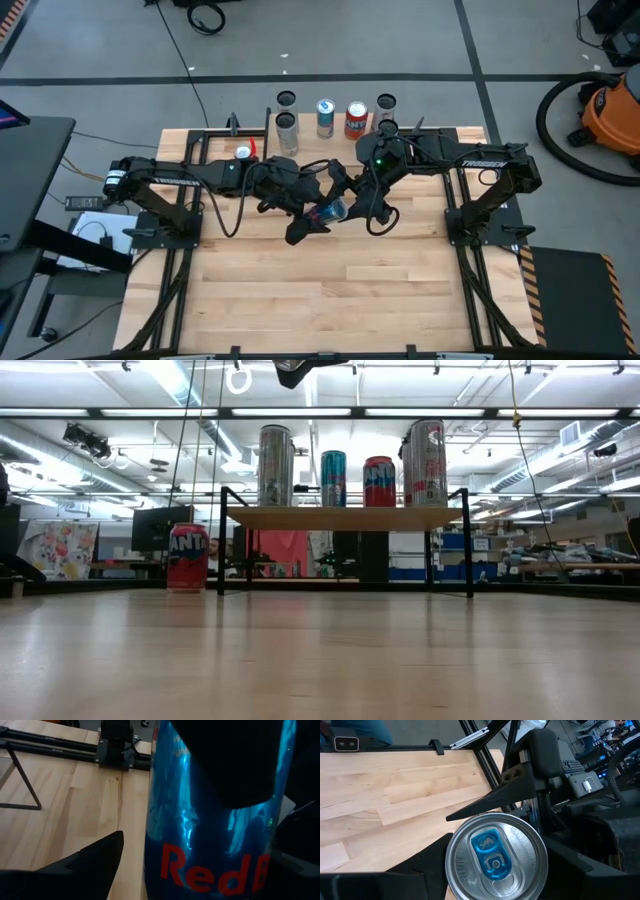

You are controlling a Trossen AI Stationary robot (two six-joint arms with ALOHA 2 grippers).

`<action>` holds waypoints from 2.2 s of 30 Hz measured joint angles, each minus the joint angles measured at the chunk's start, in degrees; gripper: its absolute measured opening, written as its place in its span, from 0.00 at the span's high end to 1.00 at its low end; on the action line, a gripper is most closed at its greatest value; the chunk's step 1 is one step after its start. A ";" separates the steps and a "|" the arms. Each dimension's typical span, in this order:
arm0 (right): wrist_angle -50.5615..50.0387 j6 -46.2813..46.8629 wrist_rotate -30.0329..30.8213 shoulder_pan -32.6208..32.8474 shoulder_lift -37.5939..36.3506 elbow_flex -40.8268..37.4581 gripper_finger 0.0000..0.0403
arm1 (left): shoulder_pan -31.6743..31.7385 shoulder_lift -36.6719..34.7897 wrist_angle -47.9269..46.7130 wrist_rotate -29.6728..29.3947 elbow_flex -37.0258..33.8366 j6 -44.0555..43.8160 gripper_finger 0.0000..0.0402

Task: Place canned beverage on shelf
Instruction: Put the blue soda can on the shelf aligned with the other blue soda can

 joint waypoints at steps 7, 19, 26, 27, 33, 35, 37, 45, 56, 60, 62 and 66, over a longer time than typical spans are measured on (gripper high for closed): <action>-0.04 -0.05 -0.13 0.00 0.00 0.00 0.37 | 0.06 0.00 0.02 -0.32 0.00 0.21 0.11; -0.12 -0.04 -0.17 0.00 0.00 0.00 0.37 | 0.15 0.00 0.02 -0.38 0.00 0.19 0.11; 0.00 -0.01 -0.29 0.00 0.00 0.00 0.37 | 0.15 0.00 0.09 -0.26 0.00 0.14 0.11; 0.02 0.00 -0.33 0.00 0.00 0.00 0.37 | 0.15 0.00 0.09 -0.24 0.00 0.14 0.11; 0.18 0.84 -0.35 0.00 0.00 0.00 0.37 | 0.15 0.00 0.20 -0.24 0.00 1.76 0.11; 0.30 0.84 -0.35 0.00 0.00 0.00 0.37 | 0.15 0.00 0.54 -0.26 0.00 1.52 0.11; 0.44 0.75 -0.35 0.00 0.00 0.00 0.37 | 0.15 0.00 0.59 -0.28 0.00 0.84 0.11; 0.46 0.55 -0.13 0.00 0.00 0.00 0.37 | 0.17 0.00 0.59 -0.44 0.00 1.94 0.11; 0.48 0.45 0.02 0.00 0.00 0.00 0.37 | 0.09 0.00 -0.21 -0.44 0.02 2.74 0.11; 0.48 0.45 0.02 0.00 0.00 0.00 0.37 | 0.04 0.00 -0.29 -0.39 0.00 2.13 0.12; 0.46 0.45 0.06 0.00 0.00 0.00 0.37 | 0.04 0.00 -0.39 -0.37 0.00 2.13 0.14; 0.46 0.43 0.29 0.01 0.00 0.00 0.37 | -0.22 0.00 -0.35 -0.22 0.02 2.12 0.24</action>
